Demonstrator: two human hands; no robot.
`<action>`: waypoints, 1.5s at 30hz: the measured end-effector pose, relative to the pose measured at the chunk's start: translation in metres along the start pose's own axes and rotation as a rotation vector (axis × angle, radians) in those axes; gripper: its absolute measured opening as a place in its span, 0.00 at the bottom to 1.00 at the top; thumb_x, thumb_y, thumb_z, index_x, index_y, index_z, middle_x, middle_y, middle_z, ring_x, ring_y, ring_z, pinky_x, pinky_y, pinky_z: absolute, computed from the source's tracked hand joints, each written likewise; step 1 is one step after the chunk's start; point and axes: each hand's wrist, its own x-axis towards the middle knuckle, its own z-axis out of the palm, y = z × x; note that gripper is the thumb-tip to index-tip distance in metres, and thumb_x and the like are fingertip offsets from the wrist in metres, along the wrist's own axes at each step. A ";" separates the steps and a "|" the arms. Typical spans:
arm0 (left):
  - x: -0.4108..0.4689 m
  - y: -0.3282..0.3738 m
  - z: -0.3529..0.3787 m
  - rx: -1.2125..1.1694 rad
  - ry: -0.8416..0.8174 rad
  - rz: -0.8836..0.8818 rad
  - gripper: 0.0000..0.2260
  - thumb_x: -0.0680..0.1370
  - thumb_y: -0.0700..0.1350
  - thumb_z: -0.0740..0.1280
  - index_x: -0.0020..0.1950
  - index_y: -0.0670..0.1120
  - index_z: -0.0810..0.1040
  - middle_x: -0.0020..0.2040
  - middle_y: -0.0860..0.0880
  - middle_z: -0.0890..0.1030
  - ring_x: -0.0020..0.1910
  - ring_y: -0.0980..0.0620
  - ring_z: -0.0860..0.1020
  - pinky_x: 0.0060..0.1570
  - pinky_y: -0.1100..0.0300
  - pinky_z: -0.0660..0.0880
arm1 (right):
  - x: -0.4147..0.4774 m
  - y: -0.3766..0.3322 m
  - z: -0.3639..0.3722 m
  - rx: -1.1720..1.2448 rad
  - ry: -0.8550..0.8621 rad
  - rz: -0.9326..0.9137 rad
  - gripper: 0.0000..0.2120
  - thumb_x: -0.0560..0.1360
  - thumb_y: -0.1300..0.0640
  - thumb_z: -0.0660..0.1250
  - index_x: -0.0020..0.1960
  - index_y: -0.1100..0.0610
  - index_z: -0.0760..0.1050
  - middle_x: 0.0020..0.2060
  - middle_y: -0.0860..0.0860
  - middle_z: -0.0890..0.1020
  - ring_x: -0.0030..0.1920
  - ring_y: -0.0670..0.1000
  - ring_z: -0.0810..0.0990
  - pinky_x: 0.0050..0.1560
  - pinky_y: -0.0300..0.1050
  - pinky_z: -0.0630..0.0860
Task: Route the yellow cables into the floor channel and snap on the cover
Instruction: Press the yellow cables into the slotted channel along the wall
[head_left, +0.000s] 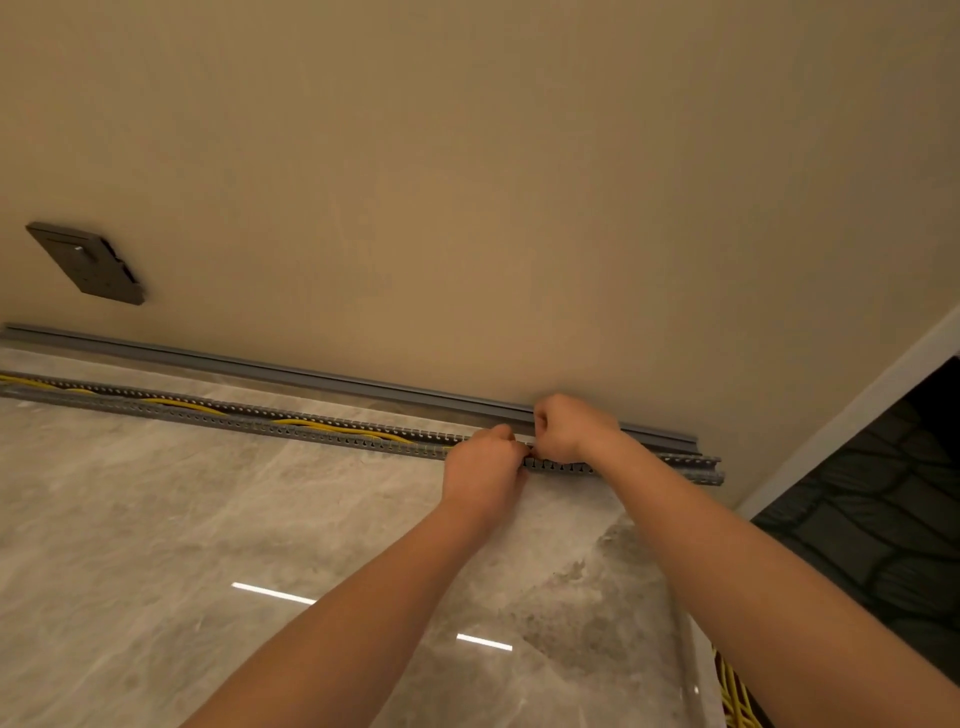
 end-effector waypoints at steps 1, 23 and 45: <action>0.001 0.001 0.000 0.015 -0.002 -0.005 0.12 0.77 0.46 0.62 0.56 0.49 0.82 0.50 0.48 0.78 0.52 0.46 0.77 0.38 0.56 0.70 | 0.000 0.001 0.001 0.008 0.000 -0.002 0.07 0.72 0.58 0.65 0.36 0.52 0.70 0.38 0.51 0.78 0.42 0.55 0.76 0.37 0.43 0.69; 0.012 0.003 -0.005 0.036 -0.115 -0.023 0.10 0.79 0.45 0.63 0.56 0.48 0.82 0.53 0.47 0.79 0.52 0.45 0.78 0.44 0.54 0.75 | -0.037 0.074 -0.033 0.596 -0.253 0.198 0.11 0.77 0.54 0.66 0.40 0.61 0.75 0.27 0.53 0.76 0.21 0.46 0.70 0.21 0.37 0.67; 0.014 0.001 -0.003 0.011 -0.096 -0.013 0.10 0.79 0.46 0.63 0.58 0.49 0.81 0.54 0.48 0.79 0.52 0.46 0.78 0.44 0.55 0.75 | -0.025 0.069 -0.050 0.162 -0.085 0.019 0.03 0.71 0.62 0.71 0.41 0.60 0.83 0.29 0.50 0.82 0.27 0.48 0.74 0.31 0.41 0.72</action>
